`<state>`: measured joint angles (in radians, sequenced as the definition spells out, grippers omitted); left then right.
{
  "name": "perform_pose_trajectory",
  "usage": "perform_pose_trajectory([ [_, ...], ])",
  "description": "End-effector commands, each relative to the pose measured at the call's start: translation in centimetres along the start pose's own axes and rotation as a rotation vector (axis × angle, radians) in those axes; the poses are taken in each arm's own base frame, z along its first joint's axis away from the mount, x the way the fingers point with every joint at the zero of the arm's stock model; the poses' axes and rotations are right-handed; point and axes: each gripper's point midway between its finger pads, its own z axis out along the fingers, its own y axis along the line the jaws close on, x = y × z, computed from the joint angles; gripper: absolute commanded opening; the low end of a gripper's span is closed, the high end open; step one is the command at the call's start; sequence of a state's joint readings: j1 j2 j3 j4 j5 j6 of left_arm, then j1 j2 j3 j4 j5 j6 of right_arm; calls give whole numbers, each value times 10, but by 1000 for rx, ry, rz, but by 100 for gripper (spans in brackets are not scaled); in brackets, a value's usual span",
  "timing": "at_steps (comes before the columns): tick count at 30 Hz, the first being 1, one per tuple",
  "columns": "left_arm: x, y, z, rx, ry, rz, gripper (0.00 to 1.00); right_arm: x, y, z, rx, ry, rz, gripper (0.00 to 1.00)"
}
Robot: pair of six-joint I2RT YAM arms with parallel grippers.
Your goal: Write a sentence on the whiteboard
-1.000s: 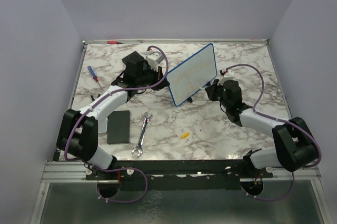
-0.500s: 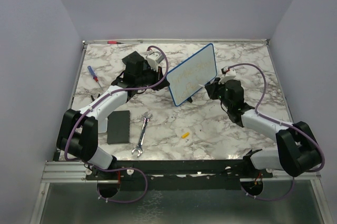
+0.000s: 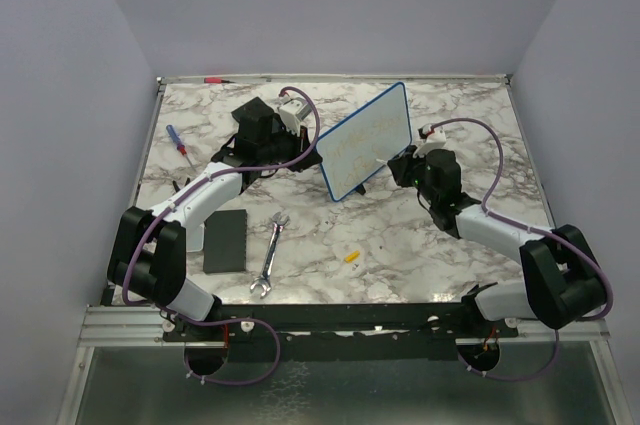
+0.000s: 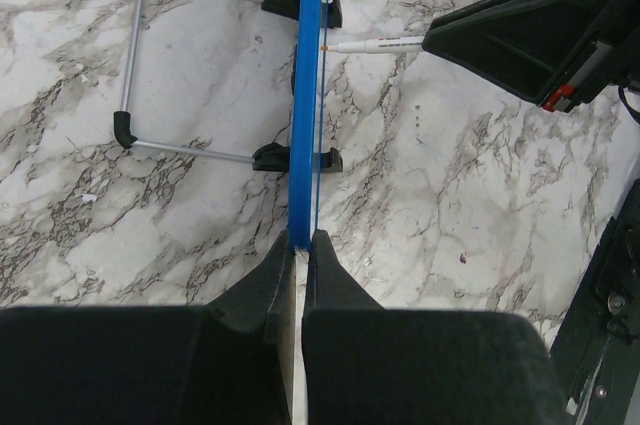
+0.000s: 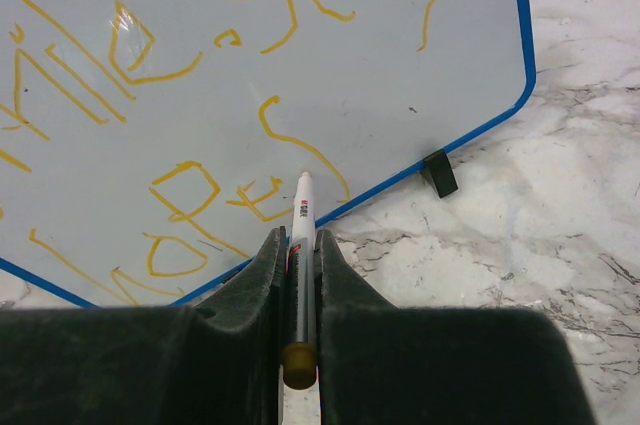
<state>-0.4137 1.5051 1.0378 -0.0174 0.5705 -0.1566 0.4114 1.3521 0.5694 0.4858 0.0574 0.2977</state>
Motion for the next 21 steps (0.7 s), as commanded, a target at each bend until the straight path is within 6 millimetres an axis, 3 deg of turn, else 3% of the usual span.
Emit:
perform_pose_trajectory([
  [1, 12, 0, 0, -6, 45, -9, 0, -13, 6, 7, -13, -39, 4, 1],
  [21, 12, 0, 0, -7, 47, -6, 0, -24, -11, 7, 93, -90, 48, 1],
])
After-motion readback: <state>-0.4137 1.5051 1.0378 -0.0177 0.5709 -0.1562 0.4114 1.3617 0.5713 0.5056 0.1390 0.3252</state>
